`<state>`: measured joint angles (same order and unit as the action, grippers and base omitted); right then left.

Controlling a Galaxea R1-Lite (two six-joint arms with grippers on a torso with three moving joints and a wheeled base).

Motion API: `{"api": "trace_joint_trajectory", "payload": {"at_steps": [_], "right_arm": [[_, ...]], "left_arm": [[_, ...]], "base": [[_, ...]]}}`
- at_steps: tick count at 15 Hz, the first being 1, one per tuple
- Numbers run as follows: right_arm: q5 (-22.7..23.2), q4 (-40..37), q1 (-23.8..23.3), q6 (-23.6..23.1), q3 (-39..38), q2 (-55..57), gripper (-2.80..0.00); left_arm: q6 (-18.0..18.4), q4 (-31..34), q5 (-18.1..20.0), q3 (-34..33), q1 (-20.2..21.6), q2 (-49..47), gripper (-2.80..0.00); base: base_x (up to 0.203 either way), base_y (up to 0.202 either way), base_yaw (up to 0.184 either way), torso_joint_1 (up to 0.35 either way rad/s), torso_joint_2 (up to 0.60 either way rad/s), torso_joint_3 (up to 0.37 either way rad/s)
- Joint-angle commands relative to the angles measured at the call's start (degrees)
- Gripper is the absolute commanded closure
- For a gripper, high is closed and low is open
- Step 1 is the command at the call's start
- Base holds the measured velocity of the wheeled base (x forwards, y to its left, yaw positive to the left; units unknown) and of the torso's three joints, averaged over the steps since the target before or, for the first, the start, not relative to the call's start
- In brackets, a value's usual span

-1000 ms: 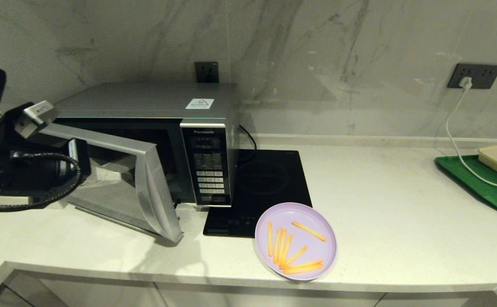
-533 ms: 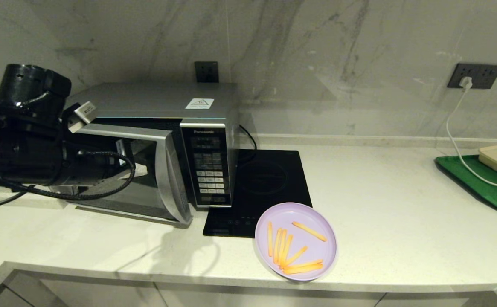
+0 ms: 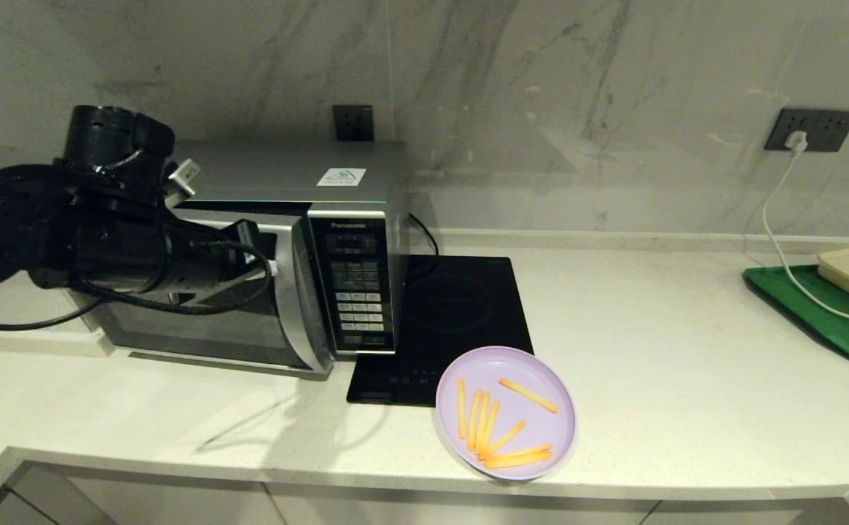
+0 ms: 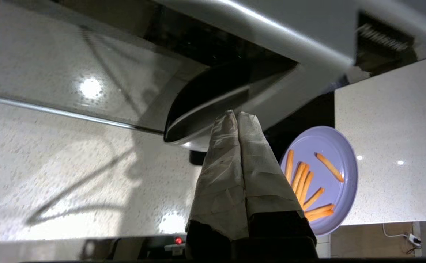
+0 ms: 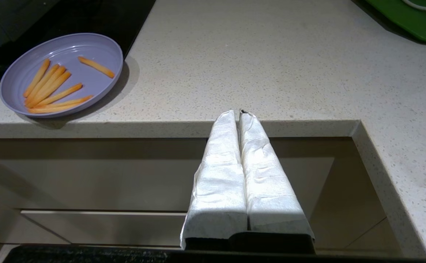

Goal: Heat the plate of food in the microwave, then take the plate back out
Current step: Close the microwave oven

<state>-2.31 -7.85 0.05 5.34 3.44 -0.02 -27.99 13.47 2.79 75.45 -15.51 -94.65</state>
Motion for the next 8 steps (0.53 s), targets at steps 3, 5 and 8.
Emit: {"api": "trace_joint_trajectory", "payload": {"at_steps": [3, 5, 8], "right_arm": [[0.03, -0.06, 0.04, 0.02, -0.01, 0.02, 0.00], [0.03, -0.06, 0.04, 0.02, -0.01, 0.02, 0.00], [0.03, -0.06, 0.04, 0.02, -0.01, 0.02, 0.00]], "left_arm": [[0.22, -0.82, -0.77, 3.69, -0.54, -5.95, 0.00], [0.36, -1.97, -0.85, 4.26, -1.33, -7.34, 0.00], [1.36, -2.83, -2.50, 5.97, -1.92, -9.11, 0.00]], "base": [[0.000, 0.000, 0.000, 0.000, 0.00, 0.000], [0.000, 0.000, 0.000, 0.000, 0.00, 0.000], [0.000, 0.000, 0.000, 0.000, 0.00, 0.000]]}}
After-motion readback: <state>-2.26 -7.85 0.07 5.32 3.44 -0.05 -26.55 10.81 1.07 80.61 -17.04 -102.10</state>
